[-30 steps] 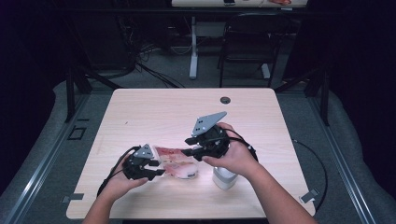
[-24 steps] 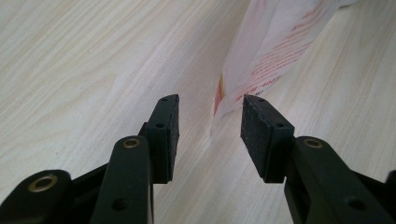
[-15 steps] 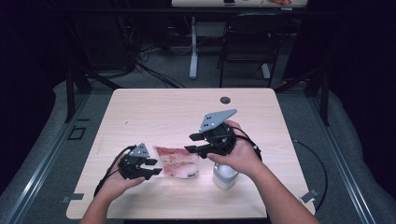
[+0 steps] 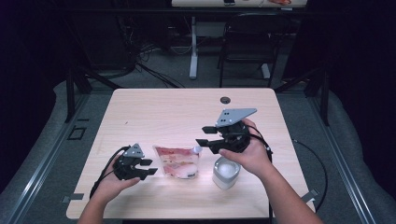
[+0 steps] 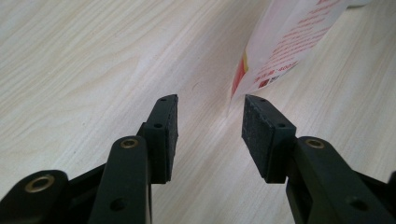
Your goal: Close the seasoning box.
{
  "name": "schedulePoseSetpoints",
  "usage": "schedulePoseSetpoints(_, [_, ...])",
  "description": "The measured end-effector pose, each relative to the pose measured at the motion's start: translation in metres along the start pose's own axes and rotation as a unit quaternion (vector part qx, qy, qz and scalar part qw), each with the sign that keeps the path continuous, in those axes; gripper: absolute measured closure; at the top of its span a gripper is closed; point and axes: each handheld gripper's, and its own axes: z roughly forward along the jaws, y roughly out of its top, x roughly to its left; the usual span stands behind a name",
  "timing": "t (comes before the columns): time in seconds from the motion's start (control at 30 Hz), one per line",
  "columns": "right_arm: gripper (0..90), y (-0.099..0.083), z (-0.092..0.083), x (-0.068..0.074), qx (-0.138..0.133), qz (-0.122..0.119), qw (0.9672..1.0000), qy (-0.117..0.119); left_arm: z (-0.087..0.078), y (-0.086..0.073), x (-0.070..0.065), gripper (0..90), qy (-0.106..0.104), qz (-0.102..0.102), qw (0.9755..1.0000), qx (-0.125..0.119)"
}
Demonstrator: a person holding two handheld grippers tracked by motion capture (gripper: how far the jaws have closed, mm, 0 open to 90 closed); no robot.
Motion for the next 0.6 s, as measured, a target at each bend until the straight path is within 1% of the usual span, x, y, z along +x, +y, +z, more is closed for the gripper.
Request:
schedulePoseSetpoints(0.03, [51.6,-0.004,-0.005,-0.004,-0.007,0.011,0.9999,-0.009,-0.002,-0.001,0.001,55.4,-0.001,0.000,1.0000,-0.002])
schedulePoseSetpoints(0.07, [51.1,-0.005,-0.007,-0.006,-0.011,0.016,0.9997,-0.013,-0.003,-0.002,0.001,55.3,0.002,-0.003,1.0000,-0.004])
schedulePoseSetpoints(0.1, [51.1,-0.005,-0.007,-0.006,-0.011,0.016,0.9997,-0.013,-0.003,-0.002,0.001,55.2,0.002,-0.003,1.0000,-0.004])
schedulePoseSetpoints(0.17, [50.9,-0.011,-0.014,-0.008,-0.021,0.021,0.9990,-0.032,-0.006,-0.004,0.004,55.0,0.004,-0.010,0.9999,-0.010])
schedulePoseSetpoints(0.2, [50.9,-0.012,-0.017,-0.009,-0.020,0.022,0.9988,-0.039,-0.007,-0.005,0.004,54.9,0.004,-0.010,0.9999,-0.011])
schedulePoseSetpoints(0.23, [50.9,-0.012,-0.017,-0.009,-0.020,0.022,0.9988,-0.039,-0.007,-0.005,0.004,54.5,0.004,-0.010,0.9999,-0.011])
schedulePoseSetpoints(0.3, [51.2,-0.021,-0.026,-0.012,-0.034,0.034,0.9978,-0.044,-0.009,-0.006,0.005,54.1,0.007,-0.008,0.9999,-0.008])
schedulePoseSetpoints(0.4, [51.8,-0.030,-0.037,-0.017,-0.051,0.053,0.9961,-0.049,-0.016,-0.009,0.008,53.1,0.010,-0.013,0.9997,-0.016])
schedulePoseSetpoints(0.43, [51.8,-0.030,-0.037,-0.017,-0.051,0.053,0.9961,-0.049,-0.016,-0.009,0.008,53.0,0.010,-0.013,0.9997,-0.016])
schedulePoseSetpoints(0.47, [52.2,-0.036,-0.043,-0.021,-0.064,0.068,0.9944,-0.049,-0.018,-0.011,0.009,52.7,0.014,-0.019,0.9995,-0.019])
schedulePoseSetpoints(0.5, [52.3,-0.039,-0.047,-0.023,-0.066,0.073,0.9938,-0.052,-0.019,-0.012,0.010,52.4,0.015,-0.020,0.9995,-0.018])
schedulePoseSetpoints(0.53, [52.3,-0.039,-0.047,-0.023,-0.066,0.073,0.9938,-0.052,-0.019,-0.012,0.010,52.4,0.015,-0.020,0.9995,-0.018])
schedulePoseSetpoints(0.57, [52.1,-0.046,-0.053,-0.027,-0.077,0.083,0.9917,-0.059,-0.021,-0.013,0.011,52.2,0.018,-0.021,0.9994,-0.020])
schedulePoseSetpoints(0.6, [51.6,-0.049,-0.056,-0.029,-0.082,0.089,0.9908,-0.061,-0.021,-0.013,0.011,52.0,0.020,-0.023,0.9993,-0.021])
